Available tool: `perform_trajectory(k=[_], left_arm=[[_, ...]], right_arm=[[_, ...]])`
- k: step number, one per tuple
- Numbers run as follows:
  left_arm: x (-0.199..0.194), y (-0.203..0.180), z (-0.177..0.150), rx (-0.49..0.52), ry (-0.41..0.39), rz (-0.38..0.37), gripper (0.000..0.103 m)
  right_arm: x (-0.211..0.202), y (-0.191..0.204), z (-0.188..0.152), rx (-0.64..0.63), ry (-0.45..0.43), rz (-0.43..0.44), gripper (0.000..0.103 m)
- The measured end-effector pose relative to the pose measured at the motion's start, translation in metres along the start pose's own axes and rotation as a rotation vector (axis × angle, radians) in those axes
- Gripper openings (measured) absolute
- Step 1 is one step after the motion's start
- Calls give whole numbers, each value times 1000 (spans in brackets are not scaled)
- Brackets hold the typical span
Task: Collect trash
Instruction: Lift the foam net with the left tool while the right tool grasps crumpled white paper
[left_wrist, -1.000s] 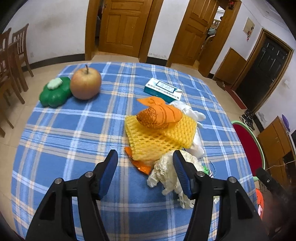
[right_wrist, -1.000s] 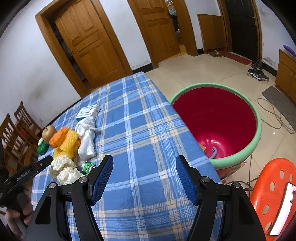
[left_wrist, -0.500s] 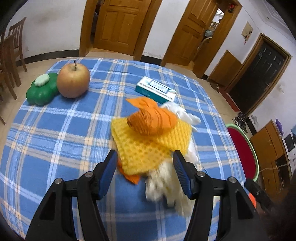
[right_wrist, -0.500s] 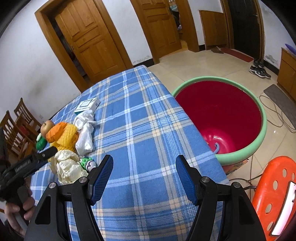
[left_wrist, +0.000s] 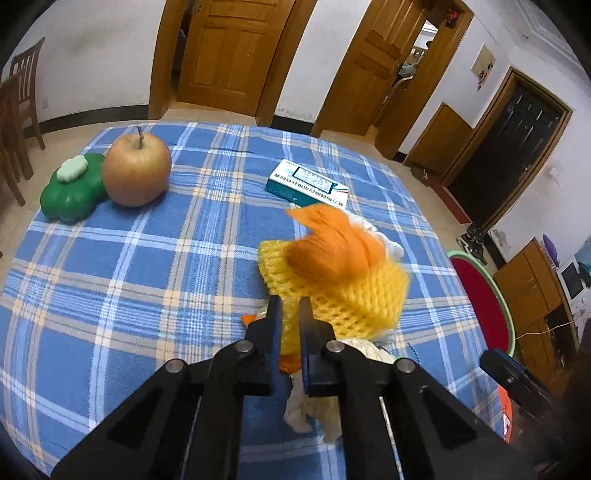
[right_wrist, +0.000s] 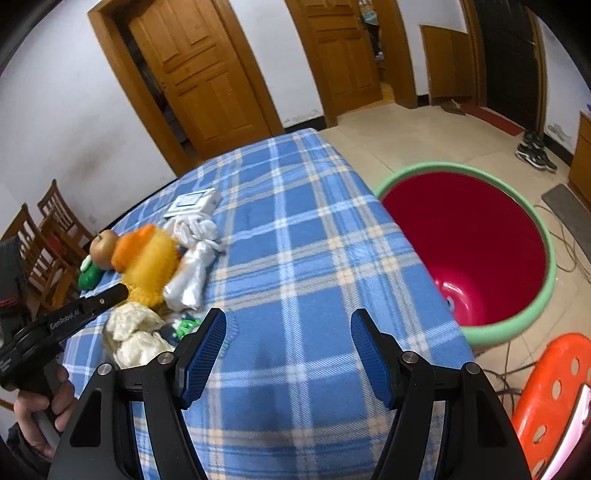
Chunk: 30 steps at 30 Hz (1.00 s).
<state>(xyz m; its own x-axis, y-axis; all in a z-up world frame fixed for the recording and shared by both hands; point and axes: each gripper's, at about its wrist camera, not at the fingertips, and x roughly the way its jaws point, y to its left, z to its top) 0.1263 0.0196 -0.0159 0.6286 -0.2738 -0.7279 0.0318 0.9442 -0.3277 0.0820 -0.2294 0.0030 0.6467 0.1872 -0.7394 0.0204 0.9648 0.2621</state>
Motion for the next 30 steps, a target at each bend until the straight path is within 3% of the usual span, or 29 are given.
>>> perform_trajectory(k=[9,18,30], left_arm=[[-37,6,-3,-7,-80,7,6],[-88,32,-4,-53,-174,72,6],[-112,75,-24,-138,-200,137,6]], right_arm=[[6,19,4,-40,6,30,71],[5,38,-1,-67,15,68,71],[7,71,-21,-133,53,123,71]])
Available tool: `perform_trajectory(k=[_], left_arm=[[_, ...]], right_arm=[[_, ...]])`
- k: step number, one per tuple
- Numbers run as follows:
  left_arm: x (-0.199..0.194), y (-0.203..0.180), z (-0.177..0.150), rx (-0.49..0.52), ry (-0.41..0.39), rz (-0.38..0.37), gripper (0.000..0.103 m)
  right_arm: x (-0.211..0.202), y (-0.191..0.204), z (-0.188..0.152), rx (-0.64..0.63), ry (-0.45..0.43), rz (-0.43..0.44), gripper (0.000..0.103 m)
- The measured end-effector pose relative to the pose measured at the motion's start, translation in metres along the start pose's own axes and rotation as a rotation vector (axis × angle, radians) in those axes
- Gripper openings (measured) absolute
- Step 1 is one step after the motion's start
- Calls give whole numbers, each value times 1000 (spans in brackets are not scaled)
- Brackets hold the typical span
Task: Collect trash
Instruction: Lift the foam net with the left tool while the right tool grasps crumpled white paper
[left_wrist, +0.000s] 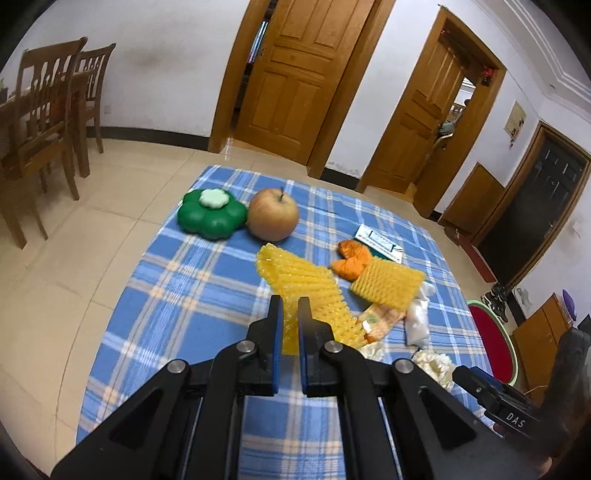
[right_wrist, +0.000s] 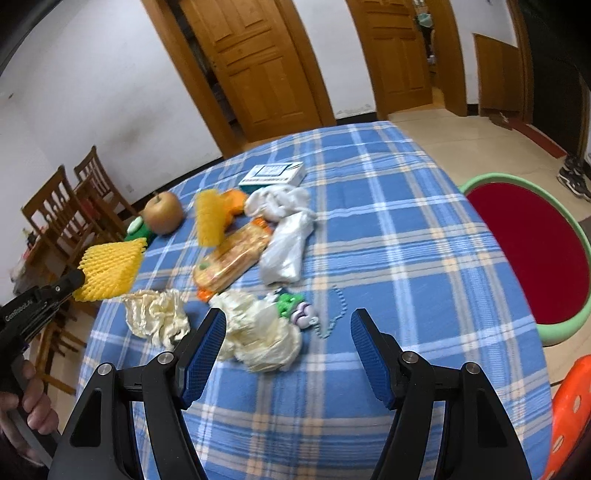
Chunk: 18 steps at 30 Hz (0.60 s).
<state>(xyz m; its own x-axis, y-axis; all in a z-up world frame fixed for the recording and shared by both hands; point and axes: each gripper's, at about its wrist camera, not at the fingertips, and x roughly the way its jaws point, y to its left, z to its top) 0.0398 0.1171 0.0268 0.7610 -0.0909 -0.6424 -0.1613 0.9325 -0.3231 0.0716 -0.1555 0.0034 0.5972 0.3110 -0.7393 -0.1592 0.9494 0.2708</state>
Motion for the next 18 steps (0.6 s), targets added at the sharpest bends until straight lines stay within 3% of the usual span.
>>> perform_trajectory(k=[6,11,17,18], left_arm=[[-3,9,-4,-22,-3,-13,6],[-13,11,-1,-26,-34,-26,6],[-26,8,-1,-21,-56,-36,6],[-27,7,-2,-18,-59,-38,6]], right_arm=[[14,12,-4,-19,28,19,71],[20,18,-9,-45,37,27,45],[15,16,-14,-34,4,26,30],[12,16,-15,-31,-8,25,21]])
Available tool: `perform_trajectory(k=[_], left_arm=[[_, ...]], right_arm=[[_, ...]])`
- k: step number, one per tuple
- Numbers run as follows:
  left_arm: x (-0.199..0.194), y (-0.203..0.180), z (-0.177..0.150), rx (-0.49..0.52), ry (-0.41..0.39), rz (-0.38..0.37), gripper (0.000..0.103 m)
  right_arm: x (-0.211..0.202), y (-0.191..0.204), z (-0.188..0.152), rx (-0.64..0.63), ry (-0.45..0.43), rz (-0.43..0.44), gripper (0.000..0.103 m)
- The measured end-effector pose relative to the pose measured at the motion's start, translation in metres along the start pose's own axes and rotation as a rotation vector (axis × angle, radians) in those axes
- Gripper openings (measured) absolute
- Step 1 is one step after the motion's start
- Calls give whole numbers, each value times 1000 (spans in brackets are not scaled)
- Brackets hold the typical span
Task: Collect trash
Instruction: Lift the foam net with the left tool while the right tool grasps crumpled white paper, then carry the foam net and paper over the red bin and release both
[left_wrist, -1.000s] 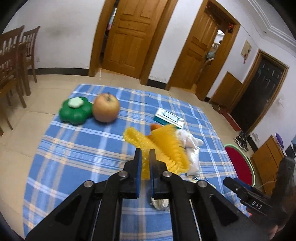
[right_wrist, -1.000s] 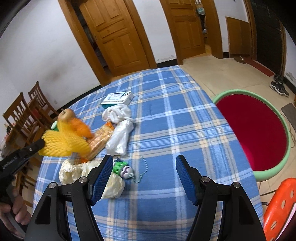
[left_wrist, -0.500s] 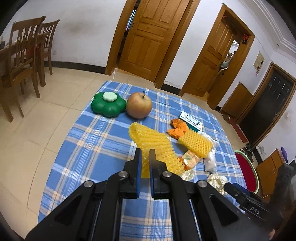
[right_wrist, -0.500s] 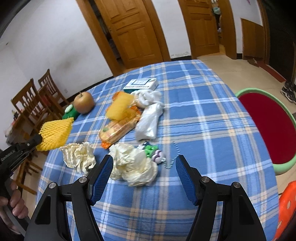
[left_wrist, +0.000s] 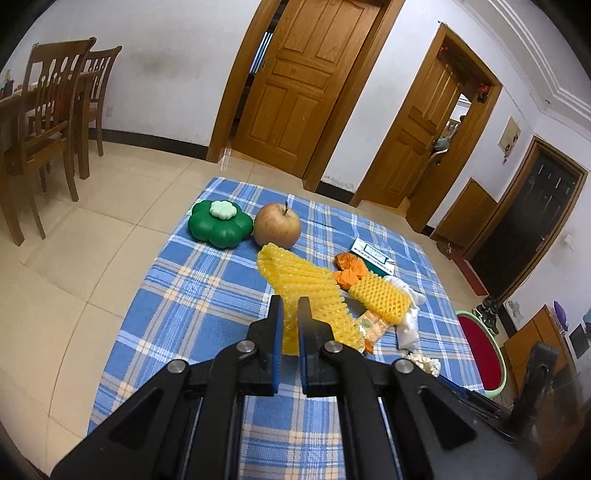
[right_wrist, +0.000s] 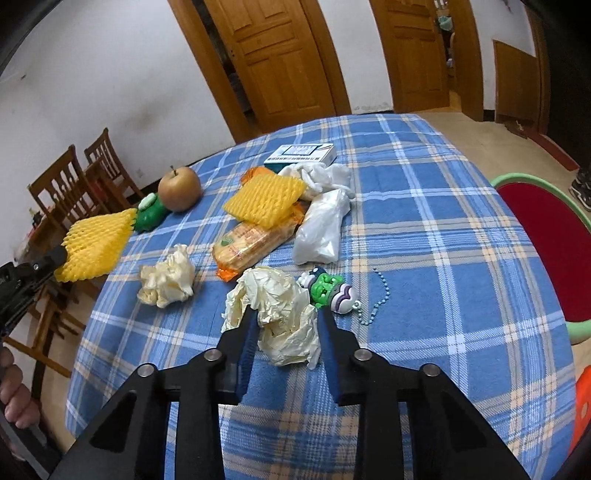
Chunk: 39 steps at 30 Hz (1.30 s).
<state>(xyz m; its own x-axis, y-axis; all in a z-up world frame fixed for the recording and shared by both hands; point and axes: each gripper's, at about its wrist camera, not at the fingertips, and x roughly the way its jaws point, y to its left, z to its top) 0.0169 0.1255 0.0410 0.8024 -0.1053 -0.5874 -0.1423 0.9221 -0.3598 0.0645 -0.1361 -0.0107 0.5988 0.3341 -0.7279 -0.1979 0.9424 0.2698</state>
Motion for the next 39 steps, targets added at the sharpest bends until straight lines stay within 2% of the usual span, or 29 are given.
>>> perform_trajectory(k=[11,19,29,39], left_arm=[[-5,-30,-6,61,16,-57,6],[11,-71,-7,120,65,-112,6],[43,-139,-9,227,128,-172,6],[88,-223,-18,371,198,-249,6]], right_arm=[[-44,-16,1,59,-109,14,19],[-80,-50,3,127,-194,-27,19],[-107,-106,5,234,-268,-102,19],[-116,-173,2,365,-284,-193,19]])
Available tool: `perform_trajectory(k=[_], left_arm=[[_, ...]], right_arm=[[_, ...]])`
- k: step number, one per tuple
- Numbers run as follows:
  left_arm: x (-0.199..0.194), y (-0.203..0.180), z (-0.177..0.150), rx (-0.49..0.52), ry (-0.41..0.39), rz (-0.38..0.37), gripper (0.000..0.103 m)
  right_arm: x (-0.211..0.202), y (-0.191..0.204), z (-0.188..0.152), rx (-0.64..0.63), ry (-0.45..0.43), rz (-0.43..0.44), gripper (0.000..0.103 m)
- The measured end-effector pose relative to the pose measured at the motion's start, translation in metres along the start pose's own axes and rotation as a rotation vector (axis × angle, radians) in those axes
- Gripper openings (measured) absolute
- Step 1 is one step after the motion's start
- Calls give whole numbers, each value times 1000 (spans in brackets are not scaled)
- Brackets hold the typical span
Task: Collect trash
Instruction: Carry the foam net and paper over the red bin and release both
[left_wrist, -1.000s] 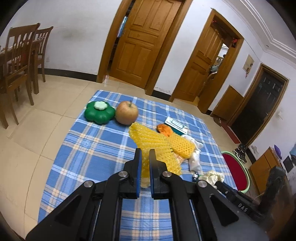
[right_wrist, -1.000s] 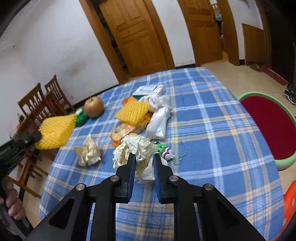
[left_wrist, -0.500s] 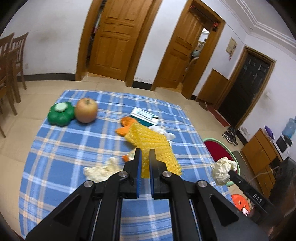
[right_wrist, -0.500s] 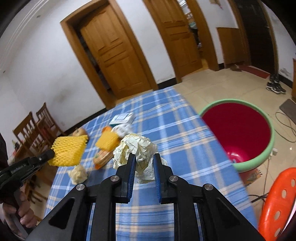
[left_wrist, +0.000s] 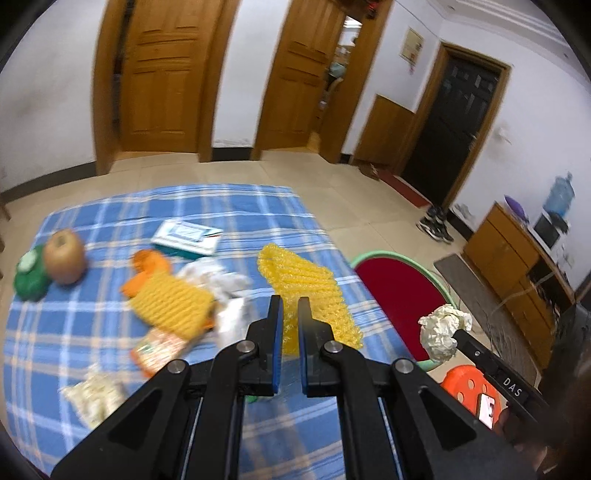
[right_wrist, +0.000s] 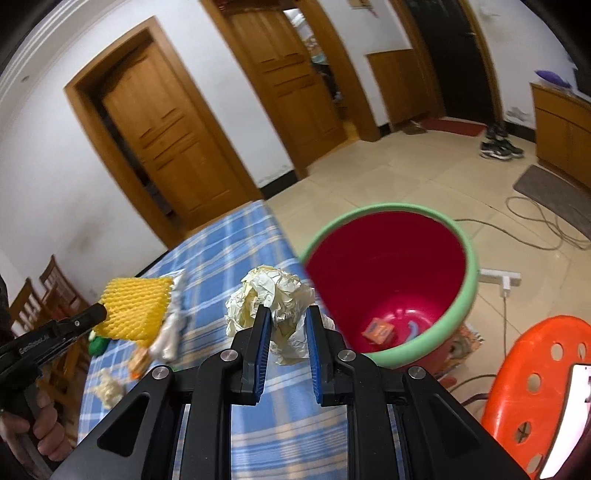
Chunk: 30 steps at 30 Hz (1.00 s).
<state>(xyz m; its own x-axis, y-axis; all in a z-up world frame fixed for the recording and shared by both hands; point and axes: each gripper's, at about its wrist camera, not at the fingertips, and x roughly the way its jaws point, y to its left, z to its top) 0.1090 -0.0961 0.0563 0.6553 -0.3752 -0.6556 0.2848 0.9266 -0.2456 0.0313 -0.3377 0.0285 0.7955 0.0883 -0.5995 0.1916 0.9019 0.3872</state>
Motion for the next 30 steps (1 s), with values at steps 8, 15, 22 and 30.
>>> perform_trajectory(k=[8,15,22,30], left_arm=[[53,-55,13,86,55,-71,6],[98,-90,18,148,107,-107,6],[135,-112,17,189,150,-111,6],[145,-115,13,168,165,-97,31]], right_arm=[[14,-45,8,79,17,-70,20],[27,-71,11,121,29,-101,20],[34,-82,16,131,26,-117,21],[36,-91,16,141,27,-119,21]])
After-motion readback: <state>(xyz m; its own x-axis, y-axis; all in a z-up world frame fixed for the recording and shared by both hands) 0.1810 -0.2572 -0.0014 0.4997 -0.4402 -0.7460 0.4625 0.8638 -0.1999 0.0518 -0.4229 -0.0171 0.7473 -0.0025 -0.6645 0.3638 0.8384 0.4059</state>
